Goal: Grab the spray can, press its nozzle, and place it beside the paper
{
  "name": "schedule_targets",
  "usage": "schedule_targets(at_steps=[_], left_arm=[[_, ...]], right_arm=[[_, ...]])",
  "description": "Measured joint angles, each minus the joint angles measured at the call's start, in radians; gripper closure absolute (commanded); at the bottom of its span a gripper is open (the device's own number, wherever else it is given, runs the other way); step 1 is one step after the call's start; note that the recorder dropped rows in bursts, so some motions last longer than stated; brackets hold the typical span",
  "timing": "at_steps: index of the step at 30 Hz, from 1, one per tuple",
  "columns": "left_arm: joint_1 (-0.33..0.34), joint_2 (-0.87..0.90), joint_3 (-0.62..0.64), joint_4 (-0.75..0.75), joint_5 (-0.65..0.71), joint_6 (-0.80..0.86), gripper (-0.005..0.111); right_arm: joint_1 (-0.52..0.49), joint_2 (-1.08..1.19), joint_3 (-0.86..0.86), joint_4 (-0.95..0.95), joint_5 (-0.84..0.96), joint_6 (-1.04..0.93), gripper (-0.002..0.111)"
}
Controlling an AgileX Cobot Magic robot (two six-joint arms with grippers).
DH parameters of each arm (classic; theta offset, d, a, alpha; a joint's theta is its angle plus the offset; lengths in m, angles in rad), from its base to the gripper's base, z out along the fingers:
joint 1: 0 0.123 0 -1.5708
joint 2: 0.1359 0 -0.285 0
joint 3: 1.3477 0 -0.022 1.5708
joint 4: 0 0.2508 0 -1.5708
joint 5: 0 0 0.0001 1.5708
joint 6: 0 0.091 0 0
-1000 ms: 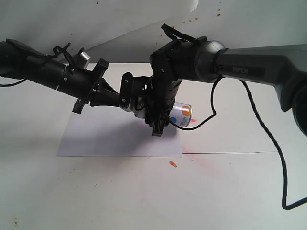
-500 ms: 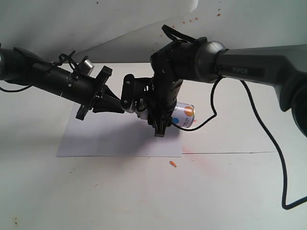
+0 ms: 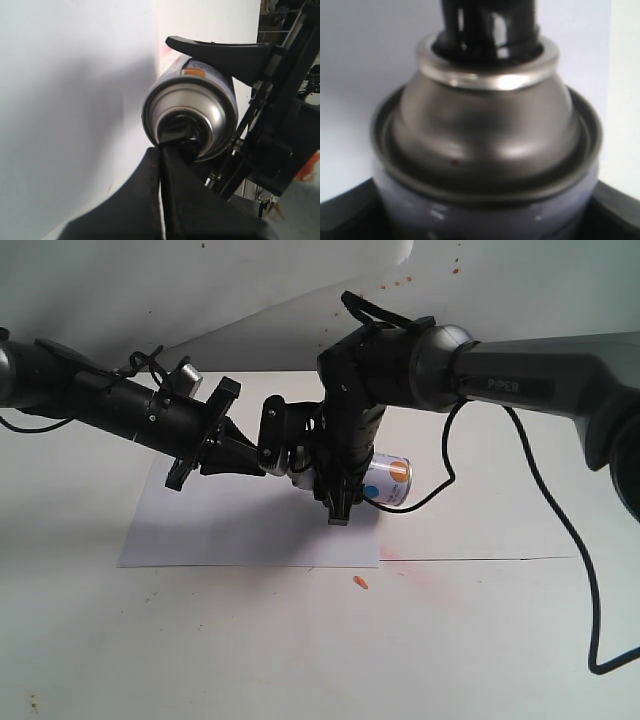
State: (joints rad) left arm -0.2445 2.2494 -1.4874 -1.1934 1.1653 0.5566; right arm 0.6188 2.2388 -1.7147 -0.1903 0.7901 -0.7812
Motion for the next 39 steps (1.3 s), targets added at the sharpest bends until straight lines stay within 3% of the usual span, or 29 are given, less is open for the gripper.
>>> schedule_targets(at_steps=[21,29,34,39], left_arm=[[0.002,0.000,0.000,-0.006,0.004,0.003,0.107],[0.076,-0.058,0.000,0.077,0.004,0.012,0.107],[0.123,-0.182,0.070,0.087,-0.085,0.053,0.107],[0.151,-0.375,0.232,0.113,-0.280,0.114,0.107]], right_arm=[[0.000,0.000,0.000,0.000,0.002,0.000,0.108],[0.007,0.000,0.000,0.000,-0.005,0.000,0.108],[0.007,0.000,0.000,-0.015,-0.003,0.015,0.108],[-0.009,-0.018,0.000,-0.032,0.002,0.138,0.108]])
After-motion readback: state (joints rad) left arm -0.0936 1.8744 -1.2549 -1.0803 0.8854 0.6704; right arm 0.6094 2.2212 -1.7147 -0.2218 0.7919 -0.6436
